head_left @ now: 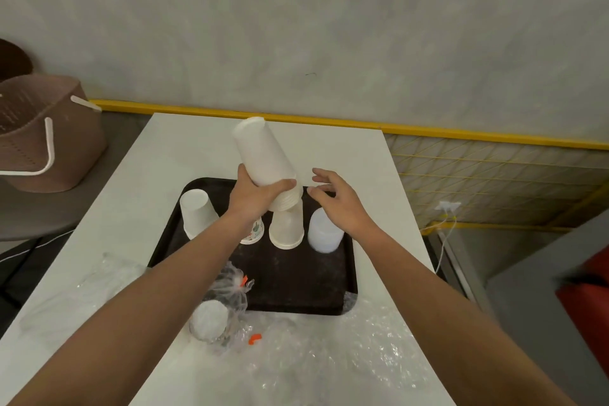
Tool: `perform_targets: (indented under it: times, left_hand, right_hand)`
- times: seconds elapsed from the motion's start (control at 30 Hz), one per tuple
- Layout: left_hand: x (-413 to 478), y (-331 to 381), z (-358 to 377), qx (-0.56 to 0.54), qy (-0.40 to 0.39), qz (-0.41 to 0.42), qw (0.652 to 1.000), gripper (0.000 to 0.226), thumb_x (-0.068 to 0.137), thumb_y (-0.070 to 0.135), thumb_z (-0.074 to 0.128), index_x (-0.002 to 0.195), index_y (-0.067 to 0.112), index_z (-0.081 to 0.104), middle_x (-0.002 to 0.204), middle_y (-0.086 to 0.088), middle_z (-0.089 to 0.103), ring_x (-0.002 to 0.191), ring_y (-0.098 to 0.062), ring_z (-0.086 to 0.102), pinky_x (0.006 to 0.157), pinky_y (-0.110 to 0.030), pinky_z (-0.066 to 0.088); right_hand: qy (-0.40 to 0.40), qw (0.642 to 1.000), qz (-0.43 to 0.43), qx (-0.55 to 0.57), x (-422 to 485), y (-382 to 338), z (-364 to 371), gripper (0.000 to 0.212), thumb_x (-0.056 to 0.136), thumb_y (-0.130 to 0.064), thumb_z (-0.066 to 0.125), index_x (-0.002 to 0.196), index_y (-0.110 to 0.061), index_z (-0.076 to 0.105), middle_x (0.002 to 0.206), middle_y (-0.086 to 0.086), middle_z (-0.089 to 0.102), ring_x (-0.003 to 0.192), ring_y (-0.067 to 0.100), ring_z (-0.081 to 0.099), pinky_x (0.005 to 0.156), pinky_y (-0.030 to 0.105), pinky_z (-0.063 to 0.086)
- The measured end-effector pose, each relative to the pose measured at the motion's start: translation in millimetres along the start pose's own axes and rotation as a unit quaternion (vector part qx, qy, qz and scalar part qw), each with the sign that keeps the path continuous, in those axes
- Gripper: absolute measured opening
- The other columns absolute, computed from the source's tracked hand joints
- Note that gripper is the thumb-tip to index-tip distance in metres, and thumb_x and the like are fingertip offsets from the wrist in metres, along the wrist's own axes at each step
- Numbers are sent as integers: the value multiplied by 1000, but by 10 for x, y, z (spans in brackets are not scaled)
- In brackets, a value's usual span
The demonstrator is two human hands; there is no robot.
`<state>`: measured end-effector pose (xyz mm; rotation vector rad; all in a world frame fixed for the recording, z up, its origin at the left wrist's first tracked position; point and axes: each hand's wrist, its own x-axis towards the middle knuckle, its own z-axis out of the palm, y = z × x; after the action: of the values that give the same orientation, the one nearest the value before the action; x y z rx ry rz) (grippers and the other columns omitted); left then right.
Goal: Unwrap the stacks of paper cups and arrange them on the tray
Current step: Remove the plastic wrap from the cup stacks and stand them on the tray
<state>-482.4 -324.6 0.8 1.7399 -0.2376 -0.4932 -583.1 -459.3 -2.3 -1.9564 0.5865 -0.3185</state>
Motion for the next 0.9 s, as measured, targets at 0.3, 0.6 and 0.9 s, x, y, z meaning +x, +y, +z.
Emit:
perform_targets:
  times: [0.3, 0.6, 0.9]
  left_hand:
    - [85, -103, 277, 135, 6, 30, 990, 83, 65, 31, 85, 131, 17, 37, 117, 2, 53, 104, -18, 53, 88, -37, 48]
    - [166, -367, 397, 181, -20, -10, 983, 86, 64, 28, 87, 132, 14, 36, 122, -5, 57, 110, -26, 57, 91, -43, 49]
    - [119, -565, 401, 244, -24, -20, 969, 82, 66, 22, 85, 132, 8, 38, 126, -10, 57, 114, -28, 56, 92, -39, 48]
  right_hand:
    - [-66, 996, 37, 56, 298, 74, 92, 35, 101, -35, 35, 127, -24, 55, 129, -6, 58, 120, 12, 52, 107, 38, 41]
    - [-113, 979, 129, 109, 338, 216, 189, 49, 70, -80, 41, 103, -47, 56, 124, -9, 60, 116, 14, 56, 105, 43, 42]
    - [-113, 973, 174, 99, 368, 257, 344, 58, 86, -66, 40, 130, -28, 49, 136, 0, 51, 124, 22, 49, 108, 48, 37]
